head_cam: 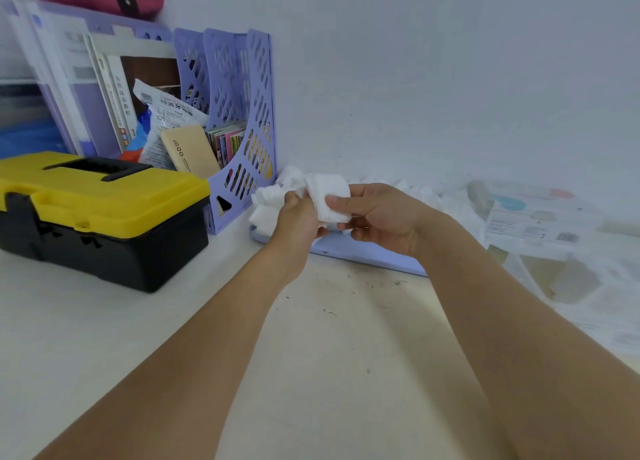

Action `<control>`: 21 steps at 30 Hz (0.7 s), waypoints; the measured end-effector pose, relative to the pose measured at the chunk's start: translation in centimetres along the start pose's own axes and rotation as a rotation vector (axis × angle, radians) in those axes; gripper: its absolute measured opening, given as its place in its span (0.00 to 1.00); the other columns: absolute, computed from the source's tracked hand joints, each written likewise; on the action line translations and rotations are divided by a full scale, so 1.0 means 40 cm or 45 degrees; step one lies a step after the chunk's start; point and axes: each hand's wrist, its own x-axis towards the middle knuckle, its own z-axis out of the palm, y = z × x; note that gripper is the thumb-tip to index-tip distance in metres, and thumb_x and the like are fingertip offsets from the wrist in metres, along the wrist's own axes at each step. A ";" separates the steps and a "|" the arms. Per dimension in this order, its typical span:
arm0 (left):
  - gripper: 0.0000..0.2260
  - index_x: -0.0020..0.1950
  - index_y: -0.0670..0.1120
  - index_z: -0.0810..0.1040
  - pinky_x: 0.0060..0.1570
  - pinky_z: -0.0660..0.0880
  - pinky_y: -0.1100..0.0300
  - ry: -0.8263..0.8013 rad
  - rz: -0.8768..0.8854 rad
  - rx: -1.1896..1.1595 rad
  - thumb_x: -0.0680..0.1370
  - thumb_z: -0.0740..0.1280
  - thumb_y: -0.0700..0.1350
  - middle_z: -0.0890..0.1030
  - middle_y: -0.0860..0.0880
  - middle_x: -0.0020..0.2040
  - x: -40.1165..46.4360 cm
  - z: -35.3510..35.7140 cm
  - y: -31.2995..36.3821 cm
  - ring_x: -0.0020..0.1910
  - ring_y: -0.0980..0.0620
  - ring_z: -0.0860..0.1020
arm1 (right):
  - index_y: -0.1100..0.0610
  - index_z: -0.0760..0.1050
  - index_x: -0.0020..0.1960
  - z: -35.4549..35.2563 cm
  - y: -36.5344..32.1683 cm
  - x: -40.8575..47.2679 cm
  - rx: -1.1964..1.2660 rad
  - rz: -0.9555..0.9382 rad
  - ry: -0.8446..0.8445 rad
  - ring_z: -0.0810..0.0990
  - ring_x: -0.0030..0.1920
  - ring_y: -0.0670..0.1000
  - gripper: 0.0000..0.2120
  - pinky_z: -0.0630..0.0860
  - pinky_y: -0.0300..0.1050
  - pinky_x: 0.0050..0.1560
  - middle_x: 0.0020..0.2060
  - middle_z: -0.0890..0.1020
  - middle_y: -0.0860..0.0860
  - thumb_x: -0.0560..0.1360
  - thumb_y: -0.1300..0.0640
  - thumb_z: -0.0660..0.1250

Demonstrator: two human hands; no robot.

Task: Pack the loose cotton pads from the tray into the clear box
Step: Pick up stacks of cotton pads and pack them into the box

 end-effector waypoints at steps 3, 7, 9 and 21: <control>0.16 0.70 0.44 0.73 0.44 0.76 0.58 -0.041 -0.047 -0.177 0.85 0.57 0.47 0.82 0.47 0.56 0.001 -0.004 0.000 0.51 0.48 0.81 | 0.57 0.82 0.60 -0.002 0.000 0.004 -0.031 -0.008 0.021 0.79 0.35 0.46 0.11 0.69 0.39 0.37 0.44 0.85 0.51 0.78 0.57 0.71; 0.22 0.69 0.45 0.76 0.58 0.77 0.50 -0.083 -0.073 -0.280 0.85 0.53 0.58 0.83 0.44 0.62 0.010 -0.012 -0.005 0.63 0.43 0.80 | 0.55 0.80 0.63 -0.004 0.005 0.009 -0.081 -0.017 0.069 0.80 0.37 0.47 0.15 0.70 0.40 0.37 0.45 0.85 0.52 0.77 0.58 0.73; 0.25 0.64 0.48 0.78 0.50 0.77 0.54 -0.141 -0.066 -0.223 0.82 0.53 0.65 0.85 0.47 0.56 0.001 -0.010 0.005 0.56 0.46 0.83 | 0.56 0.81 0.63 -0.003 0.008 0.011 -0.081 -0.021 0.093 0.80 0.36 0.47 0.15 0.71 0.39 0.36 0.45 0.85 0.53 0.77 0.58 0.74; 0.14 0.63 0.45 0.77 0.41 0.75 0.53 -0.232 -0.062 0.163 0.80 0.68 0.49 0.82 0.41 0.61 -0.001 -0.037 0.000 0.58 0.42 0.80 | 0.49 0.59 0.79 0.023 -0.010 0.003 -1.380 -0.398 0.063 0.68 0.67 0.51 0.54 0.68 0.44 0.66 0.73 0.66 0.49 0.61 0.55 0.84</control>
